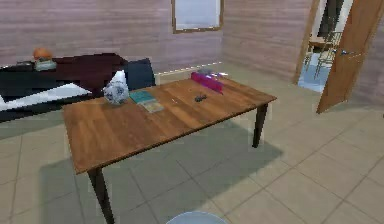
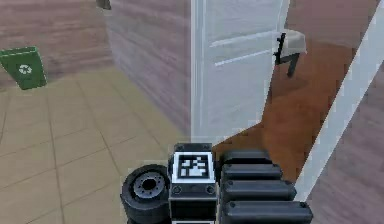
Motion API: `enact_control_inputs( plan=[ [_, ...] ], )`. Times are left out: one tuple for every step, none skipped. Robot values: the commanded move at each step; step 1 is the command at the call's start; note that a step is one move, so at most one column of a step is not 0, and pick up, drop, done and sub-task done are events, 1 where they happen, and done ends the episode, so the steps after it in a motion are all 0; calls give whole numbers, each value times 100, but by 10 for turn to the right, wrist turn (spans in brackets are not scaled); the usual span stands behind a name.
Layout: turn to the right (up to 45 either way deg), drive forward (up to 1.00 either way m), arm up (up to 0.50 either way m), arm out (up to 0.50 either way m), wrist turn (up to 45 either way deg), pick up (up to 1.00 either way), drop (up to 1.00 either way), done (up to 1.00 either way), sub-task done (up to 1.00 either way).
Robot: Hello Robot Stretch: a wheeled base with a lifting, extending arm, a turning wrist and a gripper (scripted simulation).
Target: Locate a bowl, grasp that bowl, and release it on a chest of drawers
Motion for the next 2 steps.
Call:
enact_control_inputs(
  plan=[
    [-450,0,0,0,0,0,0,0,0],
    [-330,0,0,0,0,0,0,0,0]
  ],
)
